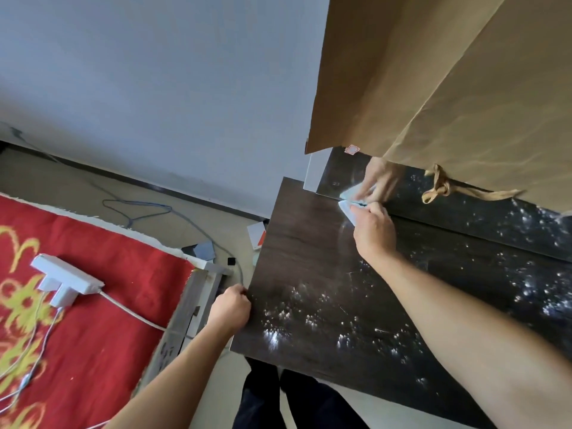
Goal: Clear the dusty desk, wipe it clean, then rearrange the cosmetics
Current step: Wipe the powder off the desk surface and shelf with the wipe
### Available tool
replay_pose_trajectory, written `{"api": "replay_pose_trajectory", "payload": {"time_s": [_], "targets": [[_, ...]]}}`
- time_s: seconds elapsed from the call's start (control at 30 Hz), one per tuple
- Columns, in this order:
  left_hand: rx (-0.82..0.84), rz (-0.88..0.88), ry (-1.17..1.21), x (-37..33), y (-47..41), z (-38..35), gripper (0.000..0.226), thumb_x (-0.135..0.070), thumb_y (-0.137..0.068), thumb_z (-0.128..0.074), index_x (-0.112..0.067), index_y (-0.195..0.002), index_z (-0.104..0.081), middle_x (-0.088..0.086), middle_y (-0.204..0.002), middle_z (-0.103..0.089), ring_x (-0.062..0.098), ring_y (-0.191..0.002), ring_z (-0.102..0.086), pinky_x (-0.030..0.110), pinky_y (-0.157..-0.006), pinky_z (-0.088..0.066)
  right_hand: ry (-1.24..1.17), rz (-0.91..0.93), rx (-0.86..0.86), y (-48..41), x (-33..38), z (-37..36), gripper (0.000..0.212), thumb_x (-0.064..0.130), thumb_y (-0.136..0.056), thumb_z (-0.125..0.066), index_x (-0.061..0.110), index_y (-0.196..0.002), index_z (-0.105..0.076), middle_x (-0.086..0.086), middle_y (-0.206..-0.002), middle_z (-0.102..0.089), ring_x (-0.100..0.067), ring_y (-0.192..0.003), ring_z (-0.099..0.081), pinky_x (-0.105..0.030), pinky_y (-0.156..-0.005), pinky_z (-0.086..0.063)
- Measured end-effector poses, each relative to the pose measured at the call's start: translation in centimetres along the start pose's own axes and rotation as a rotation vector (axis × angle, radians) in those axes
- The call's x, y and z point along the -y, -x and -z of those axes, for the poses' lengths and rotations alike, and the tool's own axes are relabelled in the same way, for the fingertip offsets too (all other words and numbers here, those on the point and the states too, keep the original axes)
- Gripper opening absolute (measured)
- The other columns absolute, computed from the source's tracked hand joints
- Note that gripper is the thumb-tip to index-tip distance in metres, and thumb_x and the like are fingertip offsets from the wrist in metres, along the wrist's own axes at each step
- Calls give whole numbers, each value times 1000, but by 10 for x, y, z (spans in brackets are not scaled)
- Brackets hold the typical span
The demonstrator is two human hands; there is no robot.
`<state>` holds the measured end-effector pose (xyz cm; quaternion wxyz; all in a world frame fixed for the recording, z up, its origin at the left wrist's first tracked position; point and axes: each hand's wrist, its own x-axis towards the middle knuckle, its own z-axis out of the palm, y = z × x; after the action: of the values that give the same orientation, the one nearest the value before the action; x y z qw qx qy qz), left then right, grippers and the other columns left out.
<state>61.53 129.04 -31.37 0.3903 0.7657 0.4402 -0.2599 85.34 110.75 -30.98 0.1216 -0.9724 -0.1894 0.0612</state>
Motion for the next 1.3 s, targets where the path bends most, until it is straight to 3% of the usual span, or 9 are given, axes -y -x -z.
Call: {"api": "replay_pose_trajectory", "payload": {"time_s": [0.1,0.23,0.4,0.5,0.63,0.73,0.9,1.03,1.3], "targets": [[0,1,14,2,2,0,29,-8,-89,-35,-12,-101,-61,13,-106,-64,30,-98,-59,37,-87,-49,-39,117,131,31,0,5,33,1,-81,-58,17,-107,-69,-14,-91,-60,-36,-76,-57,-37,-68,-45],[-2,-18,-20,2,0,0,27,-8,-88,-36,-12,-98,-60,13,-107,-64,31,-98,-57,32,-81,-44,-86,434,611,79,1,27,24,12,-84,-52,19,-100,-69,0,-93,-58,-21,-77,-55,-27,-64,-34],[-1,-31,-29,1,-5,-2,25,-7,-87,-36,-12,-93,-59,9,-98,-62,26,-88,-55,32,-76,-44,-157,124,104,-3,11,22,27,3,-82,-56,12,-106,-67,-16,-96,-60,-37,-82,-59,-34,-66,-42],[28,2,22,3,-11,1,27,-4,-85,-37,-11,-91,-62,9,-93,-62,29,-91,-59,34,-79,-49,-161,121,143,15,23,1,37,1,-84,-55,17,-116,-65,-13,-98,-57,-35,-83,-58,-33,-68,-44],[53,-30,151,-5,-22,13,26,-11,-89,-42,-6,-74,-62,9,-70,-59,28,-71,-58,41,-69,-52,-272,401,404,95,22,-1,35,1,-88,-53,22,-111,-69,-3,-90,-55,-25,-80,-59,-27,-68,-42],[12,-107,214,-39,-35,27,35,-32,-95,-43,-12,-69,-55,7,-64,-54,25,-58,-53,40,-60,-49,-400,295,293,99,1,14,35,1,-88,-53,20,-114,-68,-1,-89,-53,-21,-79,-59,-29,-75,-44],[83,-307,29,-90,-77,42,56,-56,-94,-33,-9,-111,-57,14,-105,-62,33,-99,-60,45,-86,-51,-326,247,116,88,10,18,34,-2,-86,-57,18,-111,-69,0,-90,-52,-20,-76,-57,-33,-73,-49],[124,-384,-96,-103,-101,44,63,-60,-94,-25,-10,-118,-55,14,-119,-59,33,-108,-56,50,-91,-48,-291,324,113,88,51,4,39,-7,-80,-60,18,-108,-70,-5,-90,-52,-26,-81,-56,-39,-67,-52],[335,-495,-93,-98,-131,53,63,-62,-94,-27,-3,-105,-47,22,-85,-62,36,-69,-67,47,-63,-58,-217,333,142,102,118,-48,47,-8,-59,-52,18,-93,-72,-7,-80,-56,-28,-72,-51,-33,-59,-46]]}}
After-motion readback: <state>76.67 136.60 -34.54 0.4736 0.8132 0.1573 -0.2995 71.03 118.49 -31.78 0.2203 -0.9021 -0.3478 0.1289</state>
